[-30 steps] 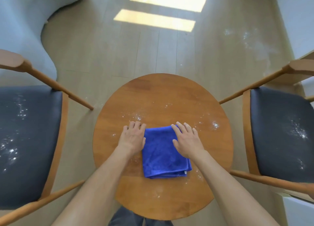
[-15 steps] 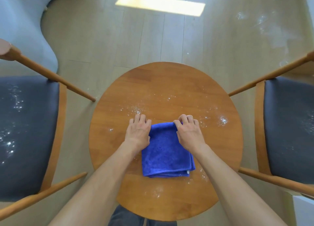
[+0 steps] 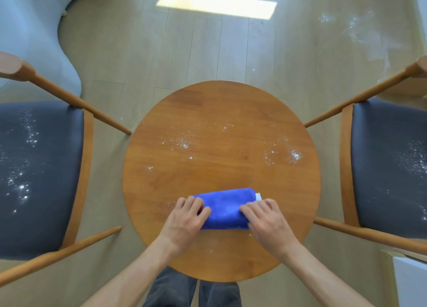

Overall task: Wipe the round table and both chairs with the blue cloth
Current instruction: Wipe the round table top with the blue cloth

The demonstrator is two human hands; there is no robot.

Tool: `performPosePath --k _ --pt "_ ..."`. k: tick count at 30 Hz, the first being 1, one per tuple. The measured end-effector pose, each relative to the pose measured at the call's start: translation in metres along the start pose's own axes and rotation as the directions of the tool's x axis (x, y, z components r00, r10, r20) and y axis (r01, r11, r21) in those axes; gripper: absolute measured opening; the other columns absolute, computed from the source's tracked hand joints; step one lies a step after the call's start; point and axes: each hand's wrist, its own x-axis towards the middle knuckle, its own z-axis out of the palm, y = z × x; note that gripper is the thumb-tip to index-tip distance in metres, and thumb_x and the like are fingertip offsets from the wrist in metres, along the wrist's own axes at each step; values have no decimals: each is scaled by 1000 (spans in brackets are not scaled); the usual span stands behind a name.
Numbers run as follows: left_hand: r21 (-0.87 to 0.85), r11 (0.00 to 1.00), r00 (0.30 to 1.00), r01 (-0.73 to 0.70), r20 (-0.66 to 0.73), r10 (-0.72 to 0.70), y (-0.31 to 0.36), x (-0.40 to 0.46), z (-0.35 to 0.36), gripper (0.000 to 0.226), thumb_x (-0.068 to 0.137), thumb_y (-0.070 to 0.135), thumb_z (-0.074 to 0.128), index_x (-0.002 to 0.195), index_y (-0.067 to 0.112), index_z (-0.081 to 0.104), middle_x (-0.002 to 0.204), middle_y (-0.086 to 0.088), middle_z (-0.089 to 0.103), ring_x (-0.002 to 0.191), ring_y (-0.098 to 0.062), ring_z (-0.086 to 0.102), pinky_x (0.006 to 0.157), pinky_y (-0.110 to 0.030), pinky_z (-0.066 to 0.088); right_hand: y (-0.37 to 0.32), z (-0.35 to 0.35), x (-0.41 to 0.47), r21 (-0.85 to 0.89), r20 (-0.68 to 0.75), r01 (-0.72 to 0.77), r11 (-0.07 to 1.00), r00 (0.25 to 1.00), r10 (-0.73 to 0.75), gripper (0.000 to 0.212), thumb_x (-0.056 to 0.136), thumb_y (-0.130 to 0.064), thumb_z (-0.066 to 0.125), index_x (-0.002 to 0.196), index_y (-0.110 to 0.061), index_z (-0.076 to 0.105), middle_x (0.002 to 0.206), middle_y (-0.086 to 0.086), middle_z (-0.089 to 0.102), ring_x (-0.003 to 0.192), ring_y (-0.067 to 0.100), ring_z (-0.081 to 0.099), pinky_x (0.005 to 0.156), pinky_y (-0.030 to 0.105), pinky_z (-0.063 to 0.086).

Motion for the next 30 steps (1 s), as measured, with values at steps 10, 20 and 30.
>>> performPosePath --k 10,20,30 --pt "-159 965 973 207 141 -185 5 -38 8 19 81 25 52 90 13 63 99 -3 60 90 -23 57 75 -32 39 -11 15 -10 41 126 60 997 990 -64 36 75 -24 69 110 -19 67 121 9 62 110 31 60 91 42 45" --pt "28 734 717 678 193 -670 -68 -41 -7 35 89 20 55 120 3 60 133 -17 53 124 -33 49 96 -49 43 -17 27 47 46 549 282 958 795 -260 90 74 -54 70 149 -38 25 160 13 17 143 39 24 112 61 23" --pt "21 698 682 716 190 -706 -91 -36 -8 46 91 21 55 134 5 49 150 -14 36 141 -29 31 111 -45 30 -46 48 50 45 101 210 977 972 -213 68 50 -8 66 115 -21 51 100 11 68 74 29 62 57 34 49"
